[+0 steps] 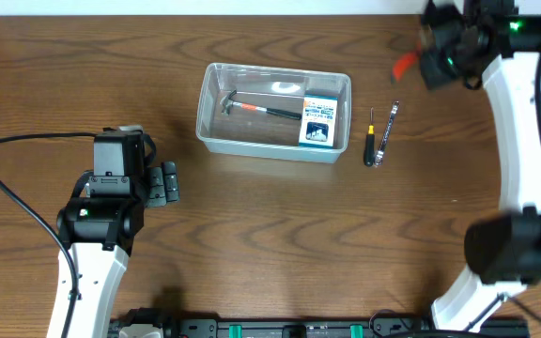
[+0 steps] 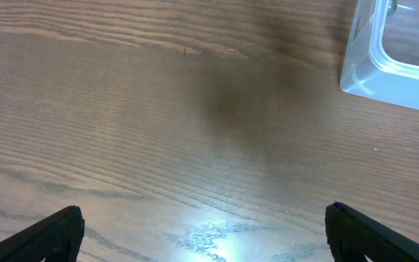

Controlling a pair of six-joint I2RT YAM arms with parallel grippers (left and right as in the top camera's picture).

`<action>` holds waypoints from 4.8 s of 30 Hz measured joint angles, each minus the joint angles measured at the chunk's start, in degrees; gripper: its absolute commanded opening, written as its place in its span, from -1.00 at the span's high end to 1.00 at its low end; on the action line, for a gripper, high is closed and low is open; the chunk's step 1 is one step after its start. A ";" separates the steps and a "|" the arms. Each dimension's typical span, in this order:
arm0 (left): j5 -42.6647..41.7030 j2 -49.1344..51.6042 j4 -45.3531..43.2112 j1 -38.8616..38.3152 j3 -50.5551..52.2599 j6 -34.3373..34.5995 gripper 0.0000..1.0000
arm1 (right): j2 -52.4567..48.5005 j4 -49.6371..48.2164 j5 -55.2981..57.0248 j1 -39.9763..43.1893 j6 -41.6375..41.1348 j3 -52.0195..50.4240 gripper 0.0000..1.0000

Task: Pack container
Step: 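Lift the pliers and lower them into the container, then release, then move the right gripper back to the silver wrench, then grasp the silver wrench with the right gripper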

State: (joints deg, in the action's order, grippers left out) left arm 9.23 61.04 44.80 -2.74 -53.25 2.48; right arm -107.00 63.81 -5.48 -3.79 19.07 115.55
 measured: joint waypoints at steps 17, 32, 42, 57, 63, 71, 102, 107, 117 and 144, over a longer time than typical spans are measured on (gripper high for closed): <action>0.00 0.00 0.00 0.00 -0.02 0.00 -0.96 | -17.18 -23.02 -5.11 -23.91 22.16 -0.92 0.98; 0.02 0.00 0.02 0.00 -0.02 0.00 -0.96 | -28.09 -25.94 -17.73 -25.55 31.21 -0.98 0.73; 0.00 0.00 0.02 0.00 -0.02 0.00 -0.96 | -28.13 -23.10 -8.39 -31.91 33.81 -0.98 -0.19; 0.02 0.00 0.02 0.00 -0.02 0.00 -0.96 | -0.74 -13.09 10.78 -12.63 0.57 -0.70 -0.69; 0.00 0.00 0.02 0.00 0.00 0.00 -0.96 | 1.81 -0.13 10.56 2.16 -13.31 -0.35 -0.49; 0.00 0.00 0.00 0.00 -0.02 0.00 -0.96 | -7.91 0.28 1.16 8.13 -20.63 -13.16 -0.22; 0.00 0.00 0.02 0.00 -0.02 0.00 -0.96 | -12.83 -10.56 8.28 -3.28 -43.69 -22.34 0.00; 0.00 0.00 0.00 0.00 -0.02 0.00 -0.96 | -14.67 -10.45 8.02 -1.97 -44.61 -22.34 0.00; 0.00 0.00 0.02 0.00 -0.02 0.00 -0.96 | -15.93 -12.96 8.02 -1.57 -45.35 -26.10 0.10; 0.00 0.00 0.02 0.00 0.00 -0.02 -0.96 | -14.82 -17.75 6.69 -1.51 -46.29 -30.25 0.97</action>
State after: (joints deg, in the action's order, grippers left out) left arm 9.23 61.04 44.82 -2.74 -53.25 2.46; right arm -121.82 46.06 1.21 -5.30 -27.22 85.30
